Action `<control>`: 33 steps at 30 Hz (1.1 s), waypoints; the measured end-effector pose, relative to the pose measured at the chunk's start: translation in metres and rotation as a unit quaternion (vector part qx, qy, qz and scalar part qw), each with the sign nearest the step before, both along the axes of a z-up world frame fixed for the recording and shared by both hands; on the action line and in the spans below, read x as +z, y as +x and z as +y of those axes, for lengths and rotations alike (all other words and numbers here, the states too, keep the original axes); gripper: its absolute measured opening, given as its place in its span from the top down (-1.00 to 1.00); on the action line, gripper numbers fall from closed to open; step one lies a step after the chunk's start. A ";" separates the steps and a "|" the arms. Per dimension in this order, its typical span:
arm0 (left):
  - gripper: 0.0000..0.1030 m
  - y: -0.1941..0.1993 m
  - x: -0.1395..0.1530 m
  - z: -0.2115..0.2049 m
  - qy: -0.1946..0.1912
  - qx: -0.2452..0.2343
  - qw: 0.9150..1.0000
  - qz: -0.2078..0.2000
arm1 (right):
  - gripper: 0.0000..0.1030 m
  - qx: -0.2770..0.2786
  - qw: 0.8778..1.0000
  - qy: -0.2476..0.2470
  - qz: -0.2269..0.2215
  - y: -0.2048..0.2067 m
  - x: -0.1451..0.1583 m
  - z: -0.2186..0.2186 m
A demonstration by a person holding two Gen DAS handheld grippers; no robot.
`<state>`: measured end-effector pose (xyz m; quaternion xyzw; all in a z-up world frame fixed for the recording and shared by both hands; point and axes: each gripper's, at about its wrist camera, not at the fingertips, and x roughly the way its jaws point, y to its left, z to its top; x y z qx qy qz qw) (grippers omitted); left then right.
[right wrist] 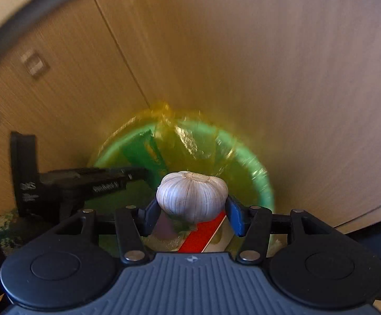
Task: Collect trash
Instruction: 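Carry packet and garlic over the green bin and open both grippers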
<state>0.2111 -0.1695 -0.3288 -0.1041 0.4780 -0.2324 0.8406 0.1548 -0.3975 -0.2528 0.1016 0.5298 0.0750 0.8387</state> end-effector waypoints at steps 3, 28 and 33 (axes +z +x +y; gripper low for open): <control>0.63 -0.005 0.011 0.016 -0.027 0.004 1.000 0.007 | -0.05 0.013 0.999 0.018 0.025 0.015 -0.016 0.012; 0.63 -0.095 0.153 0.055 -0.040 0.004 0.998 -0.042 | -0.43 -0.030 0.999 0.030 0.026 0.042 -0.018 0.029; 0.63 -0.109 0.224 0.049 -0.057 -0.059 0.992 -0.096 | -0.45 -0.051 0.995 -0.055 -0.073 0.020 0.033 0.037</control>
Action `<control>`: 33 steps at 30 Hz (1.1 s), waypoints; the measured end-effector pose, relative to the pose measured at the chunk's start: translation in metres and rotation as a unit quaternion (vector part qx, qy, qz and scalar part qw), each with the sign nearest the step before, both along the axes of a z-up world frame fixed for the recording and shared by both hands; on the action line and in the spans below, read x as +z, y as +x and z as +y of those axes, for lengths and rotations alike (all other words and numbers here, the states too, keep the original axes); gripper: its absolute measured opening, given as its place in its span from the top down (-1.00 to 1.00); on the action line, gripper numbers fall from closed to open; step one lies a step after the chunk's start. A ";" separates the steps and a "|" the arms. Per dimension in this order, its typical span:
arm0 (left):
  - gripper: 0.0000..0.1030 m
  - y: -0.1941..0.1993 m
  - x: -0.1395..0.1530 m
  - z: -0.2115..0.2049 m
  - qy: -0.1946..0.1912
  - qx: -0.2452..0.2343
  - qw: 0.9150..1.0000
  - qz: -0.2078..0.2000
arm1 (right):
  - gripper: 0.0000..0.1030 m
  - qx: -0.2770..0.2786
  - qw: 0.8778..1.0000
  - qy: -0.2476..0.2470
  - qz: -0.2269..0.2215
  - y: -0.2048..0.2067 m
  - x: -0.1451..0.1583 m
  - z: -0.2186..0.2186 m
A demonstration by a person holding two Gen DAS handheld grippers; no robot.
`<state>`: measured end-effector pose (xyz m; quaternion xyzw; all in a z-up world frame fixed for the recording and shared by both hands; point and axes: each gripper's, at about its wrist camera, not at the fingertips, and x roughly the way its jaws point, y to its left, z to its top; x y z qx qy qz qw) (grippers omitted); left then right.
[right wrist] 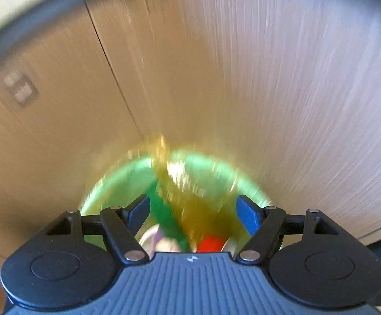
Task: Collect trash
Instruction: 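Carry packet and garlic over the green bin and open both grippers, then move both grippers back up over the counter, then grasp the printed green sachet with the left gripper and lift it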
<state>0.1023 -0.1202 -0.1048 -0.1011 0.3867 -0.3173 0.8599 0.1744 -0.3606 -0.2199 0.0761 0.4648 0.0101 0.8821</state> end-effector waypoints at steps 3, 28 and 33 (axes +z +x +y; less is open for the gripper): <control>0.63 -0.011 0.057 0.008 0.014 -0.004 0.998 -0.059 | -0.62 -0.007 0.997 -0.026 -0.071 -0.012 0.051 0.010; 0.63 0.058 0.144 0.257 0.044 0.342 0.935 0.081 | -0.69 0.377 0.898 0.137 -0.180 -0.022 0.210 0.233; 0.62 0.089 0.145 0.218 0.051 0.264 0.961 0.062 | -0.69 0.380 0.898 0.150 -0.165 -0.030 0.208 0.233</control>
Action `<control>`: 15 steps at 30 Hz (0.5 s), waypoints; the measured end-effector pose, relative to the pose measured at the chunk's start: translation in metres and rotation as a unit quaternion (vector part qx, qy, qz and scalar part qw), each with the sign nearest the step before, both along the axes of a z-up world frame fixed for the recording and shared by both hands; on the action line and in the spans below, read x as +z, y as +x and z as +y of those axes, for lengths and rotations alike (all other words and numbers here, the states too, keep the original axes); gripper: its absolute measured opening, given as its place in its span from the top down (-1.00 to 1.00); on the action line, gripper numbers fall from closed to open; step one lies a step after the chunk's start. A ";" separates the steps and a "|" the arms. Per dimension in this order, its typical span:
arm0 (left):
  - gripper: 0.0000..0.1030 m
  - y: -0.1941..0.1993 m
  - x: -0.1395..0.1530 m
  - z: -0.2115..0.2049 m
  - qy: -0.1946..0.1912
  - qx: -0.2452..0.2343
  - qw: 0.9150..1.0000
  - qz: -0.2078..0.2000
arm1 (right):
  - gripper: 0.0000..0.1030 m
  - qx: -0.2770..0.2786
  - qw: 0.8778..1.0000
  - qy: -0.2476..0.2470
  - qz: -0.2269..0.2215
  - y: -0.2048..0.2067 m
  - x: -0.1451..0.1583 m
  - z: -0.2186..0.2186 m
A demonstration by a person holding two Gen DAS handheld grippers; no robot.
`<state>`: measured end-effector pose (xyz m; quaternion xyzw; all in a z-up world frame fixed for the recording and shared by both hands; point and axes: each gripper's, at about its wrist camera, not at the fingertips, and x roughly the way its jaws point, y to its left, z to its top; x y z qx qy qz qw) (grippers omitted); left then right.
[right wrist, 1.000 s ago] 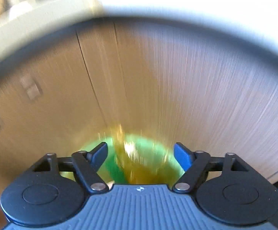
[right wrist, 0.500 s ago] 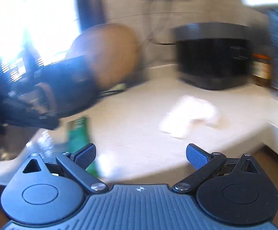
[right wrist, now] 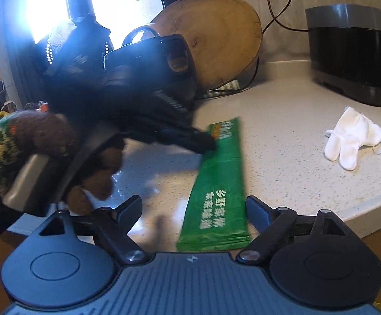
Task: Collect trash
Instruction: 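Grasp the printed green sachet with the left gripper and lift it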
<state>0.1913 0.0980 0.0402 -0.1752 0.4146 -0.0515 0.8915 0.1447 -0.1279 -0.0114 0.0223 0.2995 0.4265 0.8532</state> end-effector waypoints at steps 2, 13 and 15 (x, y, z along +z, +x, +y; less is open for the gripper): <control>0.61 0.002 0.005 -0.018 0.010 -0.034 0.999 -0.009 | -0.69 0.002 1.000 -0.003 -0.006 -0.003 0.001 0.002; 0.61 -0.031 0.022 -0.085 0.177 -0.081 0.978 -0.070 | -0.69 -0.187 0.978 -0.062 -0.063 0.012 -0.005 -0.080; 0.59 -0.027 0.017 -0.099 0.196 -0.087 0.974 -0.066 | -0.69 -0.233 0.967 -0.072 -0.067 0.019 -0.011 -0.094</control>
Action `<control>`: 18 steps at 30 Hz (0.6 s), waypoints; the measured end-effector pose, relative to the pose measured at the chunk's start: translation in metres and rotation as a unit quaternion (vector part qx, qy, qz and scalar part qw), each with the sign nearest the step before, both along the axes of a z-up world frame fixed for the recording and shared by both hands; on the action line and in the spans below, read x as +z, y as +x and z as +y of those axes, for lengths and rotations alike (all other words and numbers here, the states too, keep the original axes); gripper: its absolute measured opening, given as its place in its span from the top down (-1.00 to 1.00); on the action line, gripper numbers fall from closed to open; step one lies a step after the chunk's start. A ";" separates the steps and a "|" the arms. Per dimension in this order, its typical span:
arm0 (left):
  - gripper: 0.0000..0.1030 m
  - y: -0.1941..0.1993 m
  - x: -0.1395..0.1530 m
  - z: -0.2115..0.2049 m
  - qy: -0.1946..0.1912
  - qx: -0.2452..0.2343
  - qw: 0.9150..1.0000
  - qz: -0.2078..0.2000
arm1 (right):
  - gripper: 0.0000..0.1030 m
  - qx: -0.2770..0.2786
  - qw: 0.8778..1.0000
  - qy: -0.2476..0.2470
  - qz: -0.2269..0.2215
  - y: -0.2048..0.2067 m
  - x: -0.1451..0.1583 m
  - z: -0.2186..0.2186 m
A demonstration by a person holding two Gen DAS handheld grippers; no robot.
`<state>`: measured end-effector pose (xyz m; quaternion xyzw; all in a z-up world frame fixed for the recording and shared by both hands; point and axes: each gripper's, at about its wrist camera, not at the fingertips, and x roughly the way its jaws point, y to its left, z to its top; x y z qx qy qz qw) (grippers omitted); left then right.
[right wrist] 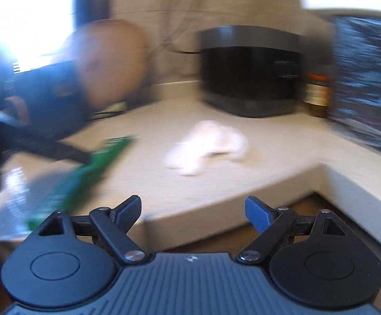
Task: Collect trash
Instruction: 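Grasp the printed green sachet with the left gripper and lift it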
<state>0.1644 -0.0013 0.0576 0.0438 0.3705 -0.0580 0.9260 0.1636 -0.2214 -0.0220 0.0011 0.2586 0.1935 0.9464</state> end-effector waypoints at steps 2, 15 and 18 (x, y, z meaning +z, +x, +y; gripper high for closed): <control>0.51 0.003 -0.006 -0.012 0.037 -0.001 0.999 0.000 | -0.69 -0.028 1.000 -0.003 -0.006 0.002 -0.005 -0.012; 0.45 -0.001 -0.028 0.001 0.150 0.004 0.989 -0.005 | -0.71 -0.043 0.999 0.021 0.019 0.017 -0.021 -0.028; 0.15 -0.008 -0.026 0.016 0.100 -0.015 0.995 -0.005 | -0.71 -0.041 0.999 0.022 0.022 0.020 -0.023 -0.025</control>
